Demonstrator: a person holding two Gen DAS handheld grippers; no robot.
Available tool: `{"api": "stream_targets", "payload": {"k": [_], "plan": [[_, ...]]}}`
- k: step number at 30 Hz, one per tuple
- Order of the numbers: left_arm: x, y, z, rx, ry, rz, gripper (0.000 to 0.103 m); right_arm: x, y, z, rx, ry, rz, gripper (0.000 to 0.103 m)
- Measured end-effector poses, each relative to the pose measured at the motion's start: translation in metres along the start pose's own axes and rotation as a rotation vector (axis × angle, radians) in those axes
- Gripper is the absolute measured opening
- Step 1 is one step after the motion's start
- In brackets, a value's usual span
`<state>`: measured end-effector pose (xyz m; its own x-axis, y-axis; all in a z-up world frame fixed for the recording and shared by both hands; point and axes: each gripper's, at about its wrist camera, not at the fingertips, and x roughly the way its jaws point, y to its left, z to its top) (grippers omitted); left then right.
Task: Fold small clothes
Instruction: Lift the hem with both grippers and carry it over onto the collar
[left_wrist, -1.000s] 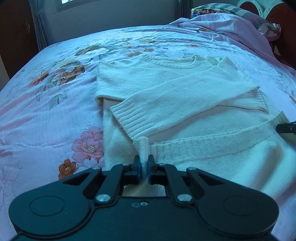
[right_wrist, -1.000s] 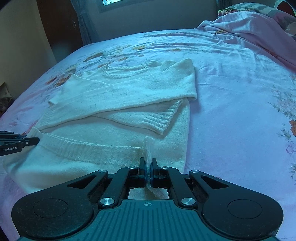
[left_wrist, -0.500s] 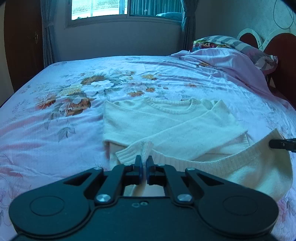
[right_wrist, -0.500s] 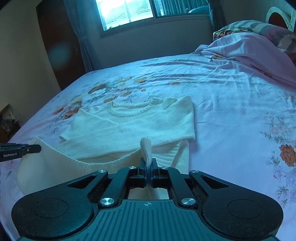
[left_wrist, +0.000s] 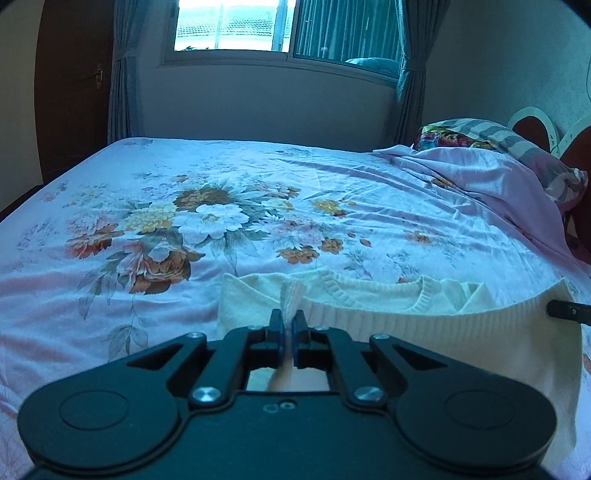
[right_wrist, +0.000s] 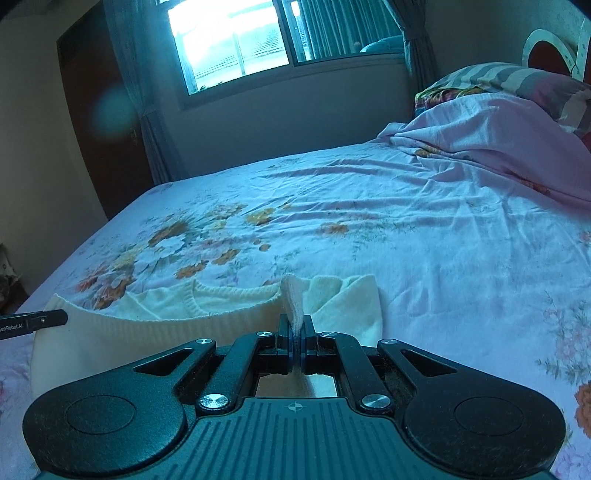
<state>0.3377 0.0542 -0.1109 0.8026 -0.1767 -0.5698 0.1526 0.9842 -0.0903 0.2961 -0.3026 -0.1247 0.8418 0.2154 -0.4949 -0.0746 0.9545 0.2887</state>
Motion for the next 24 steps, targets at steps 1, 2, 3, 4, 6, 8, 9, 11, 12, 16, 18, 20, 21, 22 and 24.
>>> {"api": "stream_targets", "payload": {"k": [1, 2, 3, 4, 6, 8, 9, 11, 12, 16, 18, 20, 21, 22, 24], "plan": [[0.008, -0.001, 0.005, -0.002, -0.004, 0.004, 0.003, 0.009, -0.002, 0.005, 0.003, -0.003, -0.007, 0.003], [0.017, -0.001, 0.010, -0.003, -0.006, 0.008, 0.003, 0.019, -0.003, 0.009, 0.004, -0.004, -0.013, 0.003], [0.027, -0.002, 0.016, -0.006, -0.008, 0.011, 0.003, 0.029, -0.006, 0.013, 0.004, -0.002, -0.018, 0.003], [0.036, -0.002, 0.021, -0.012, -0.009, 0.013, 0.003, 0.040, -0.008, 0.017, 0.005, 0.001, -0.027, 0.003], [0.055, -0.003, 0.030, -0.020, -0.008, 0.021, 0.003, 0.062, -0.015, 0.024, 0.011, 0.005, -0.044, 0.003], [0.075, -0.002, 0.036, -0.029, 0.001, 0.027, 0.003, 0.083, -0.020, 0.030, 0.019, 0.013, -0.060, 0.003], [0.085, -0.002, 0.037, -0.031, 0.007, 0.032, 0.003, 0.092, -0.023, 0.032, 0.023, 0.017, -0.067, 0.003], [0.103, -0.003, 0.036, -0.026, 0.022, 0.047, 0.003, 0.112, -0.027, 0.035, 0.018, 0.027, -0.083, 0.003], [0.112, -0.003, 0.035, -0.029, 0.030, 0.052, 0.003, 0.121, -0.028, 0.035, 0.011, 0.037, -0.091, 0.003], [0.144, -0.002, 0.025, -0.024, 0.064, 0.088, 0.003, 0.153, -0.032, 0.029, -0.007, 0.063, -0.129, 0.003], [0.157, -0.002, 0.019, -0.024, 0.086, 0.106, 0.003, 0.165, -0.033, 0.024, -0.025, 0.072, -0.156, 0.003], [0.170, 0.000, 0.011, -0.016, 0.120, 0.120, 0.003, 0.176, -0.033, 0.015, -0.056, 0.089, -0.188, 0.003], [0.175, -0.001, 0.007, 0.000, 0.137, 0.130, 0.005, 0.183, -0.034, 0.010, -0.073, 0.111, -0.209, 0.003], [0.178, -0.003, 0.003, 0.021, 0.141, 0.138, 0.005, 0.190, -0.036, 0.005, -0.076, 0.129, -0.213, 0.003], [0.180, -0.009, 0.001, 0.070, 0.147, 0.158, 0.005, 0.194, -0.037, 0.002, -0.079, 0.128, -0.223, 0.003]]}}
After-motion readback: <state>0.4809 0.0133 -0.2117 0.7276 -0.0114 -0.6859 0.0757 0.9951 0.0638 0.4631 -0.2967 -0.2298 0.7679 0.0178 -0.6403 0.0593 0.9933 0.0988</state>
